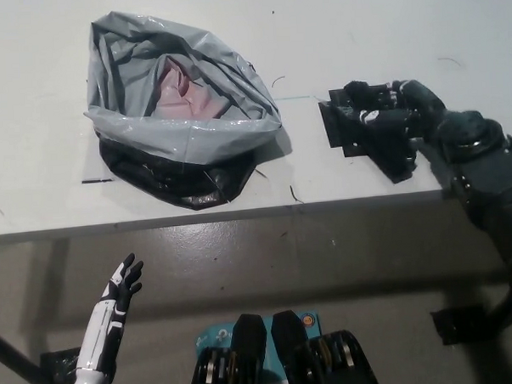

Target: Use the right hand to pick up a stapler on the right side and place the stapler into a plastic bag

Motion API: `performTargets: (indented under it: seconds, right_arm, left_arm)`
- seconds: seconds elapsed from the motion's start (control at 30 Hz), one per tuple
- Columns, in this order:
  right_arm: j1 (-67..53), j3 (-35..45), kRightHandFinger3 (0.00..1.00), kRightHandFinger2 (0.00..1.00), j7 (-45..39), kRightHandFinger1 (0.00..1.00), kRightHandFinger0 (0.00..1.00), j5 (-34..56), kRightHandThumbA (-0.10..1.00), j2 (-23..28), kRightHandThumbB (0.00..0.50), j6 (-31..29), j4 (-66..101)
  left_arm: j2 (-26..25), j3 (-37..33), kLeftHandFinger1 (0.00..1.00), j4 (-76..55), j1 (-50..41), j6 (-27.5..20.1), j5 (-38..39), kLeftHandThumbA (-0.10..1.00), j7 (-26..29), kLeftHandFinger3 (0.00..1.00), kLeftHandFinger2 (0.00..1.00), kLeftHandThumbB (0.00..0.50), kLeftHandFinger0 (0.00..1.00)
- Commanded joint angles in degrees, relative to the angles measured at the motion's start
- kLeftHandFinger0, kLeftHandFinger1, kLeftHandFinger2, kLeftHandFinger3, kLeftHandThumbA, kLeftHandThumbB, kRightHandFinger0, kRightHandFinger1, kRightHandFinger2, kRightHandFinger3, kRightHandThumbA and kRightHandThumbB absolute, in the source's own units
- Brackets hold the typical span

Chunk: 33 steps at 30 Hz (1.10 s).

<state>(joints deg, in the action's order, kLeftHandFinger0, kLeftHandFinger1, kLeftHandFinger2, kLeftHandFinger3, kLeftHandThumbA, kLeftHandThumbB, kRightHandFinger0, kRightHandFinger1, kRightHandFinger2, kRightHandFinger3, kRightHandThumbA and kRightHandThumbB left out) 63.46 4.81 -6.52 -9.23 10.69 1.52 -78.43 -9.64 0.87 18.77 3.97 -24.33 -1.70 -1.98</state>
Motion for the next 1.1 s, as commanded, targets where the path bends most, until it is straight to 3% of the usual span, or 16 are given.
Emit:
performTargets:
  seconds: [0.0, 0.07, 0.2, 0.27, 0.5, 0.53, 0.6, 0.7, 0.77, 0.87, 1.0, 1.07]
  right_arm:
    - [2.9, 16.0, 0.49, 0.53, -5.1, 0.11, 0.0, 19.3, 0.35, -1.0, 0.313, 4.3, -0.5]
    - [3.0, 17.9, 0.47, 0.53, -5.3, 0.11, 0.0, 19.6, 0.4, -1.3, 0.317, 5.0, -0.5]
    - [3.5, 23.2, 0.59, 0.53, -6.4, 0.08, 0.0, 22.7, 0.42, -1.5, 0.28, 6.2, -0.6]
    - [3.7, 25.5, 0.59, 0.51, -7.0, 0.07, 0.0, 23.3, 0.48, -1.5, 0.281, 6.6, -0.5]
    - [4.7, 32.9, 0.59, 0.46, -7.8, 0.03, 0.0, 28.2, 0.53, -2.4, 0.287, 9.8, -0.4]
    - [5.0, 33.5, 0.61, 0.46, -8.2, 0.03, 0.0, 28.6, 0.52, -2.7, 0.26, 10.3, -0.1]
    - [5.9, 33.9, 0.61, 0.46, -8.9, 0.0, 0.0, 28.9, 0.53, -3.5, 0.247, 11.2, 0.6]
    - [7.8, 33.4, 0.61, 0.47, -9.6, 0.02, 0.0, 29.1, 0.55, -4.5, 0.27, 12.3, 2.0]
    - [9.6, 32.7, 0.61, 0.47, -9.0, 0.02, 0.0, 29.1, 0.56, -5.2, 0.242, 12.5, 2.7]
    - [12.0, 31.3, 0.6, 0.46, -8.6, 0.02, 0.0, 29.3, 0.58, -6.2, 0.25, 13.7, 3.9]
    - [16.9, 29.9, 0.5, 0.4, -6.7, 0.0, 0.0, 29.7, 0.5, -8.1, 0.241, 14.7, 5.2]
    - [19.1, 28.8, 0.51, 0.41, -6.4, 0.02, 0.0, 29.2, 0.5, -8.6, 0.245, 14.5, 5.2]
  left_arm:
    - [-0.7, 0.3, 1.0, -1.2, 0.7, -1.0, 0.4, 1.0, -0.5, 1.0, 1.0, 0.486, 1.0]
    - [-0.7, 0.3, 1.0, -1.1, 0.8, -1.2, 0.4, 1.0, -0.6, 1.0, 1.0, 0.485, 1.0]
    - [-0.8, 0.3, 1.0, -1.1, 0.9, -1.2, 0.9, 1.0, -0.8, 1.0, 1.0, 0.473, 1.0]
    - [-0.8, 0.4, 1.0, -1.0, 1.0, -1.2, 0.7, 1.0, -0.6, 1.0, 1.0, 0.469, 1.0]
    - [-1.0, 0.4, 1.0, -0.7, 0.9, -1.8, 0.7, 1.0, -0.8, 1.0, 1.0, 0.456, 1.0]
    - [-0.9, 0.4, 1.0, -0.6, 0.8, -2.0, 0.7, 1.0, -0.8, 1.0, 1.0, 0.449, 1.0]
    - [-0.9, 0.4, 1.0, -0.5, 0.8, -2.0, 0.4, 1.0, -0.6, 1.0, 1.0, 0.447, 1.0]
    - [-0.8, 0.4, 1.0, -0.7, 0.7, -1.6, 0.3, 1.0, -0.7, 1.0, 1.0, 0.45, 1.0]
    - [-0.9, 0.3, 1.0, -0.5, 0.8, -1.7, 0.4, 1.0, -0.8, 1.0, 1.0, 0.441, 1.0]
    - [-0.7, 0.4, 1.0, -0.1, 0.7, -2.0, 0.5, 1.0, -0.9, 1.0, 1.0, 0.439, 1.0]
    - [-0.6, 0.3, 1.0, -0.9, 0.3, -1.2, 0.6, 1.0, -1.2, 1.0, 1.0, 0.44, 1.0]
    - [-0.6, 0.3, 1.0, -1.2, 0.4, -0.7, 0.3, 1.0, -1.1, 1.0, 1.0, 0.44, 1.0]
